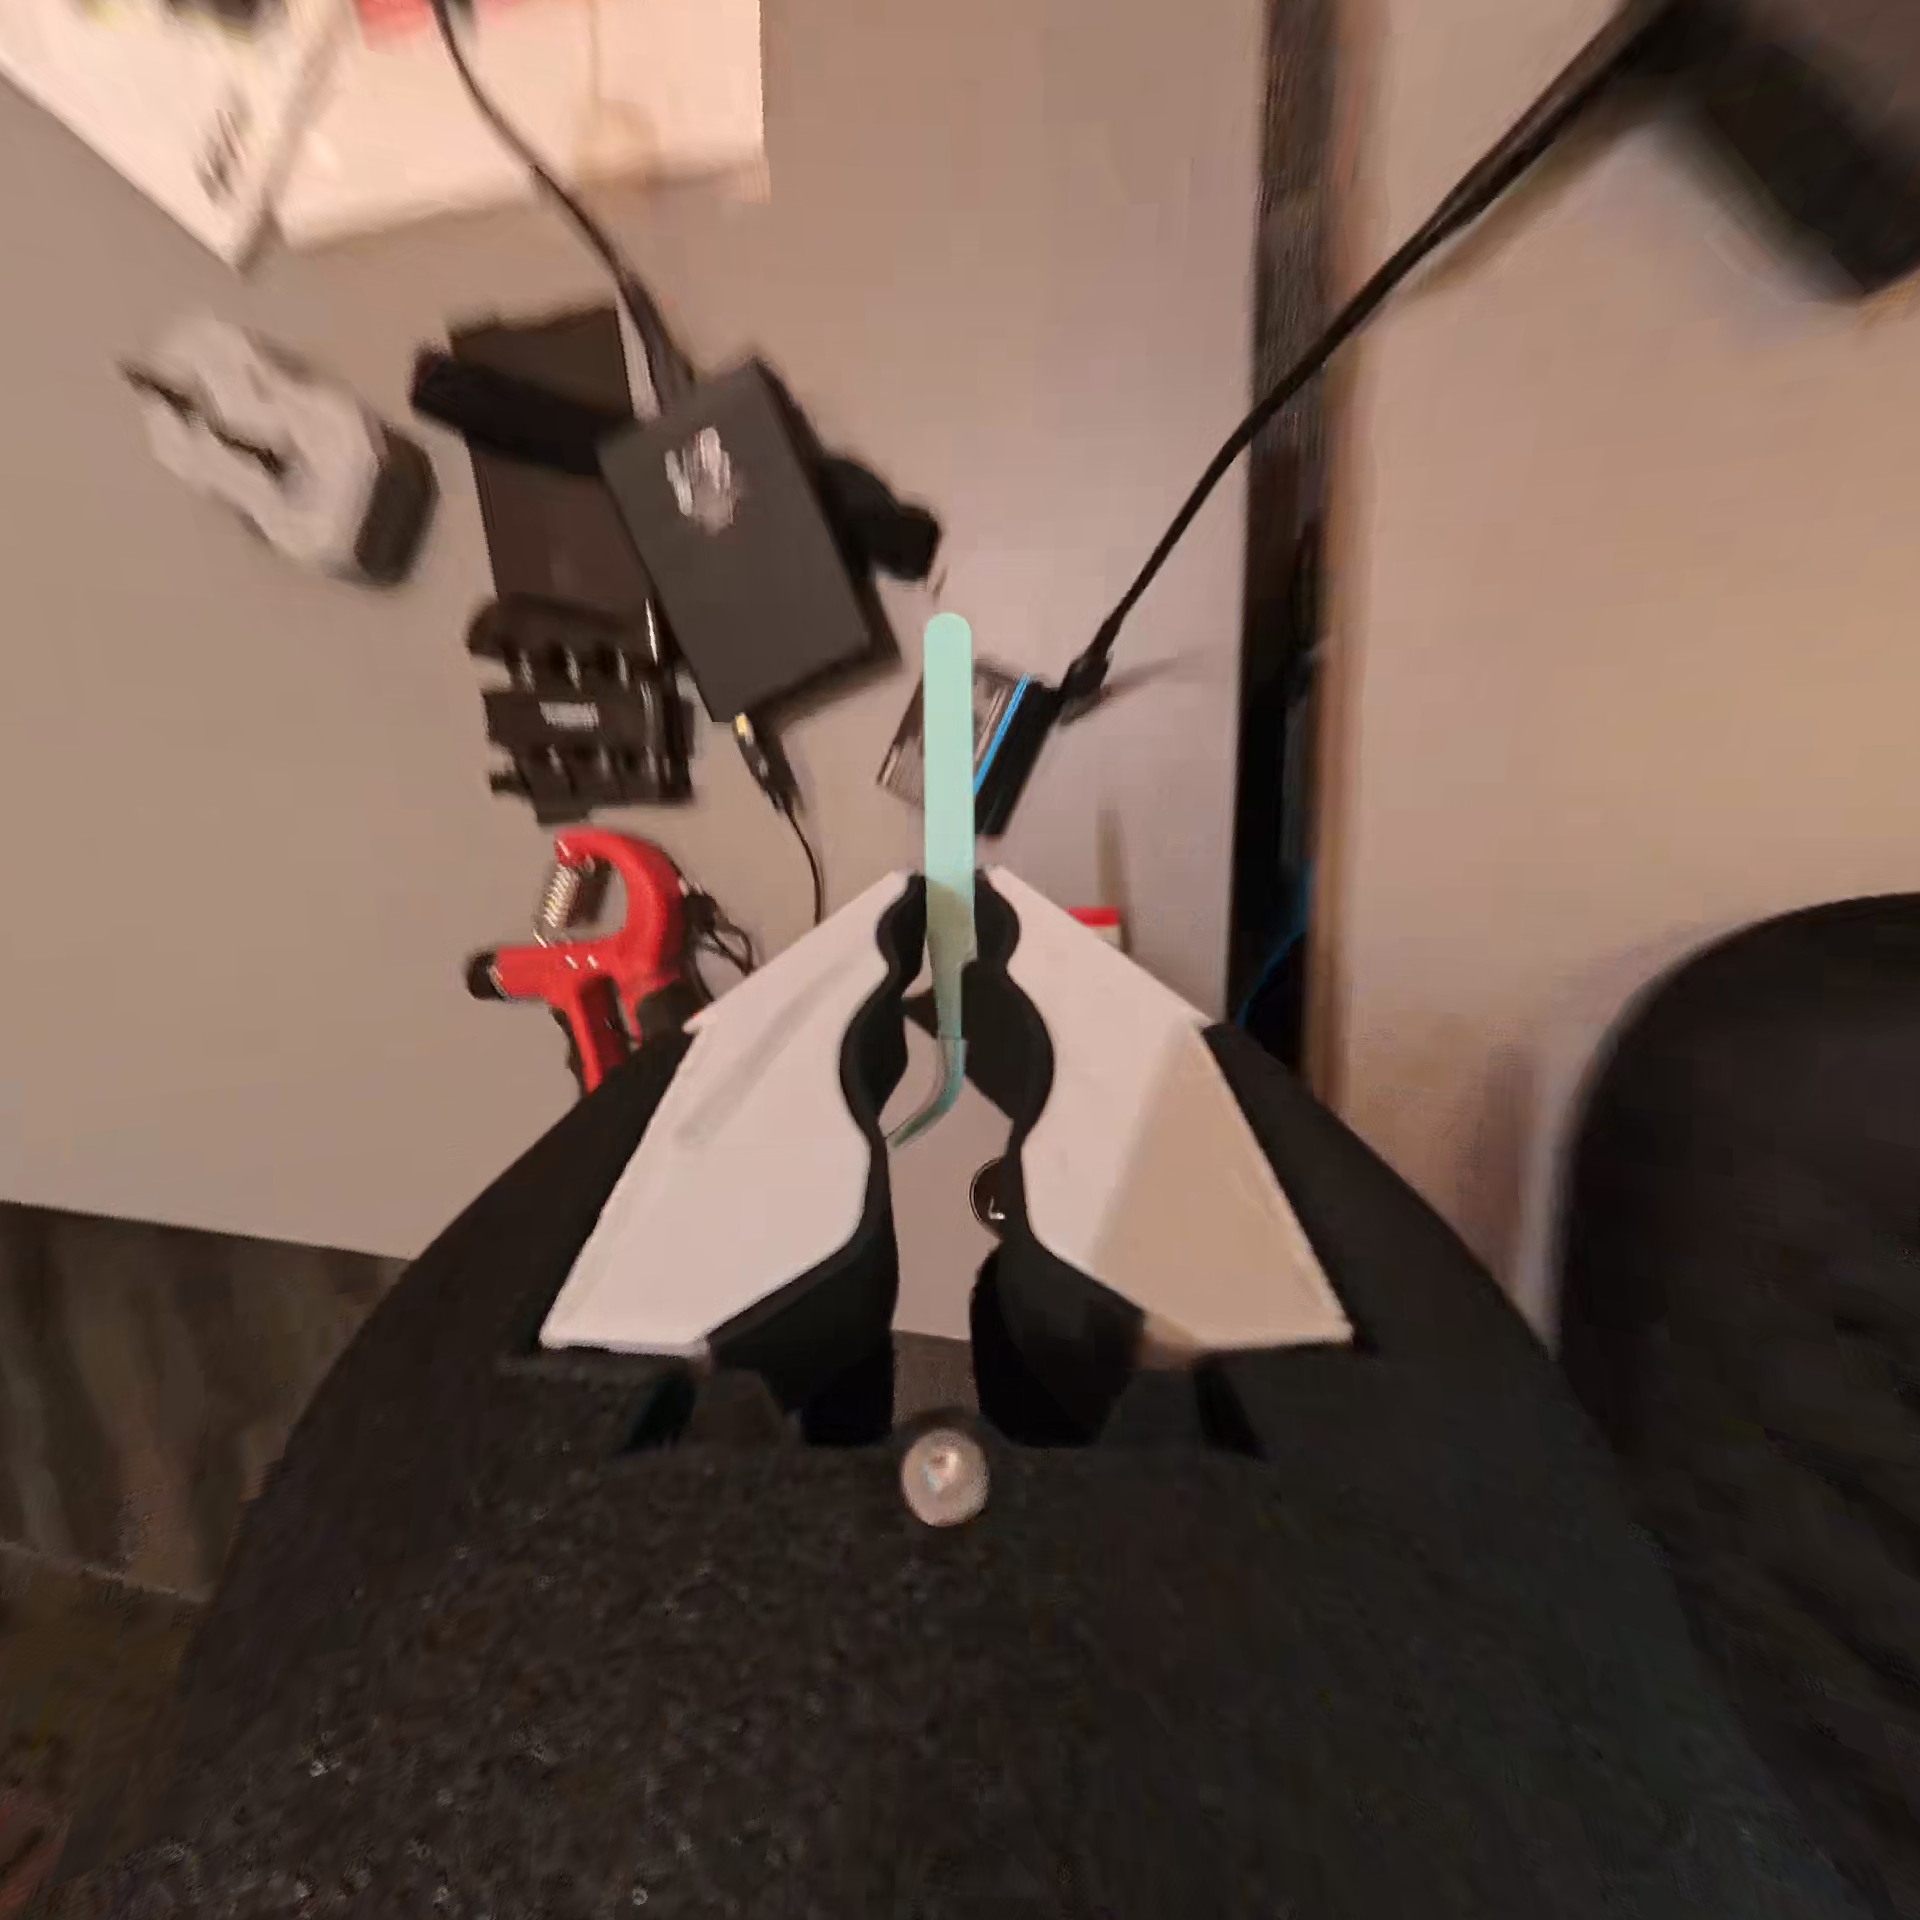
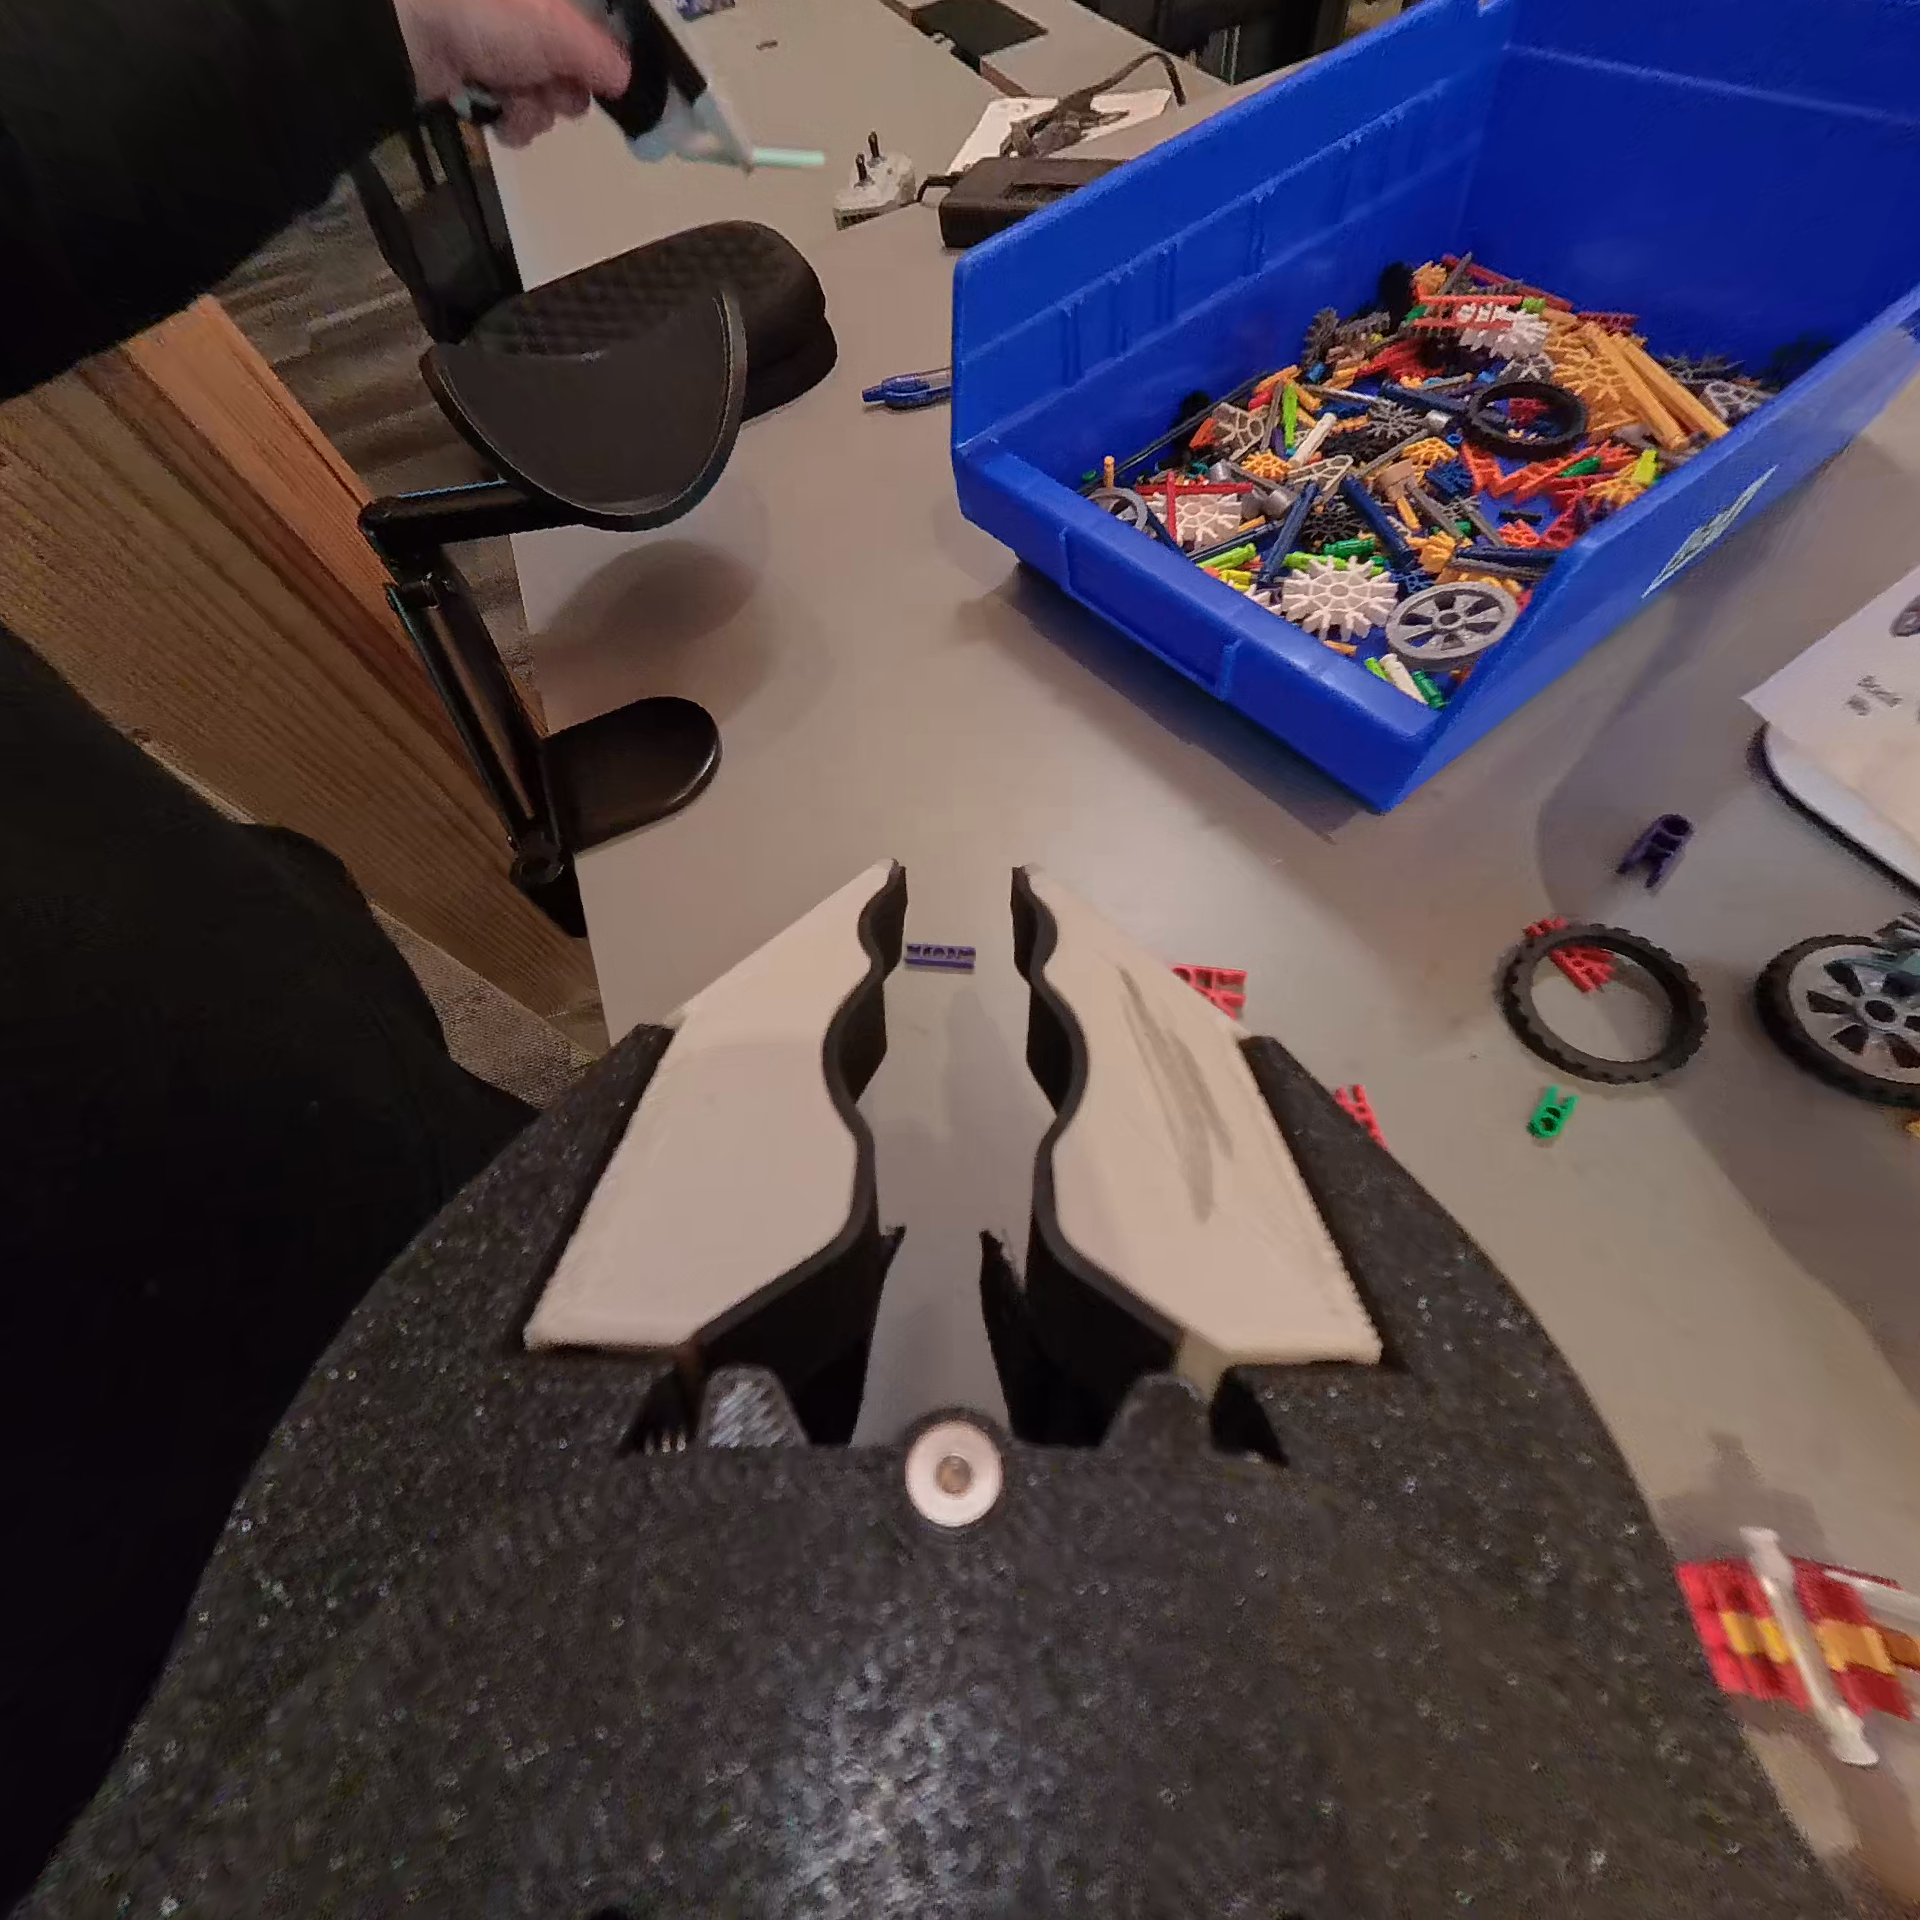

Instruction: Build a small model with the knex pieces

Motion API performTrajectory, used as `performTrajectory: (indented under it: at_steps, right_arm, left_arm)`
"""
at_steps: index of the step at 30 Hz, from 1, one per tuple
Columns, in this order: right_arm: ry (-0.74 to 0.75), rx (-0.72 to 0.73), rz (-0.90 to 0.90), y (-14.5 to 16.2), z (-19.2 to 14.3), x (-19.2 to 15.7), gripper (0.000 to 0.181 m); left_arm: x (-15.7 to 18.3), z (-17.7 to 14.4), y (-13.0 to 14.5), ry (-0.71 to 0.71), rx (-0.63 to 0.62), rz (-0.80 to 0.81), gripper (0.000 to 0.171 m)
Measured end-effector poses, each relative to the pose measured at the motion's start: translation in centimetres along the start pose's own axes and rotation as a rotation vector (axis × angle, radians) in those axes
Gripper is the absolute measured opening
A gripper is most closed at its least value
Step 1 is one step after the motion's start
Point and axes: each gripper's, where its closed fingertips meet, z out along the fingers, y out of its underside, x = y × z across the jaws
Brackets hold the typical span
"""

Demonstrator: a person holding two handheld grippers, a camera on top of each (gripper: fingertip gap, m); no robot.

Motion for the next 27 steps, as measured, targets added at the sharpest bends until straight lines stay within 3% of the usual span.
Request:
performTrajectory:
  at_steps: [5,11,19,21,27]
  right_arm:
    - [0.024,-0.037,0.021,0.2,0.7,-0.8,0.02]
    - [0.025,-0.057,0.029,0.1,1.4,-1.6,0.02]
    - [0.028,-0.068,0.011,0.1,1.5,-2.2,0.021]
    - [0.033,-0.059,0.01,0.0,1.1,-2.2,0.022]
    - [0.071,-0.028,0.007,0.2,-1.0,-1.5,0.023]
  left_arm:
    - [-2.4,5.4,8.2,0.009,-0.107,-0.184,0.007]
    - [-2.3,8.8,13.9,0.013,-0.117,-0.382,0.007]
    - [-2.9,10.1,15.0,-0.056,-0.096,-0.417,0.008]
    - [-3.0,9.8,14.9,-0.068,-0.1,-0.429,0.022]
    - [-2.4,6.0,11.6,-0.112,-0.009,-0.428,0.032]
